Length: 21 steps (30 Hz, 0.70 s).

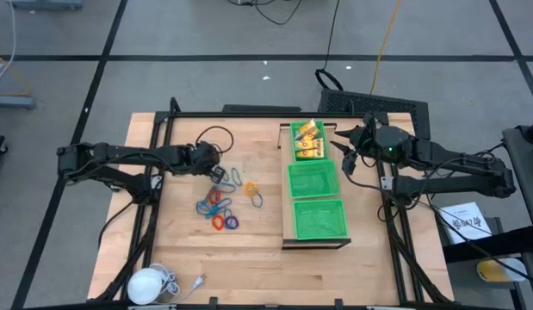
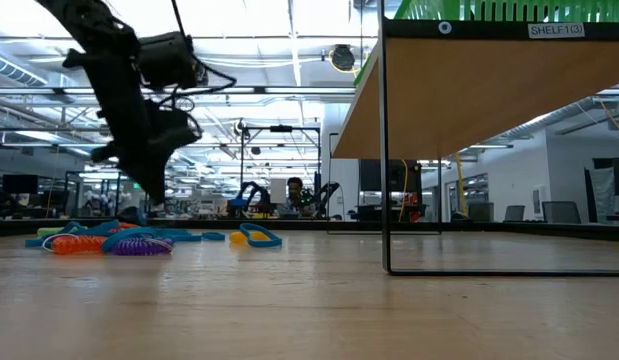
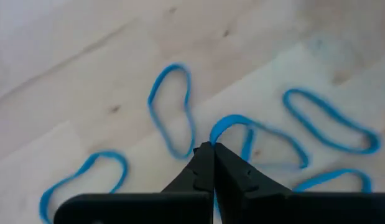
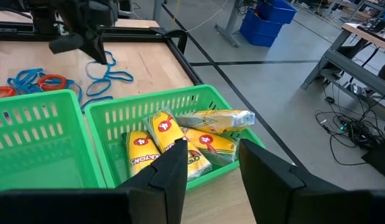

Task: Pick & Place Office Desk Supplies
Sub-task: Put the blue rubber band into the middle green bin

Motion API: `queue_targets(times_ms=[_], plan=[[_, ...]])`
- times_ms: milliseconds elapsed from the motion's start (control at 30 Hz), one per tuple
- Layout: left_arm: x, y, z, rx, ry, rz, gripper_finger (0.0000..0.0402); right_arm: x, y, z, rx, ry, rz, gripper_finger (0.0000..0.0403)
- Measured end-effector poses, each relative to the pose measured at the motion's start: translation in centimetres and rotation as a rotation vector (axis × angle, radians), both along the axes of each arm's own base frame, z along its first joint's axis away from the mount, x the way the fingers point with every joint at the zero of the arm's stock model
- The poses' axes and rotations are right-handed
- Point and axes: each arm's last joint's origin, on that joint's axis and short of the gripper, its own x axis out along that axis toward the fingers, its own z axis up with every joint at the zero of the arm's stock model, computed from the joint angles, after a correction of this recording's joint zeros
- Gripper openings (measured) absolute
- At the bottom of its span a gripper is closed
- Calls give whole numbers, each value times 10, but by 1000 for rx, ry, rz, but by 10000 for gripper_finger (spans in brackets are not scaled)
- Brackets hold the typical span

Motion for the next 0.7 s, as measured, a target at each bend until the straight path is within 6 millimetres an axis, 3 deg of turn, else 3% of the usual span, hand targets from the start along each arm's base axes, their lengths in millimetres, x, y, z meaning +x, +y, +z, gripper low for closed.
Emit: queue_targets(times_ms=[167,267,400,567,700], plan=[[7,-4,23,69,-74,-49,0,1,0,3,9,-38,-4,132],[14,-8,47,148,-160,-106,0,3,0,6,13,-82,32,132],[26,-18,75,286,-291,-275,0,10,2,12,32,-162,130,132],[42,-31,104,471,-492,-440,0,26,3,3,39,-274,269,132],[48,-37,119,556,-626,-488,0,42,0,-7,15,-344,278,132]])
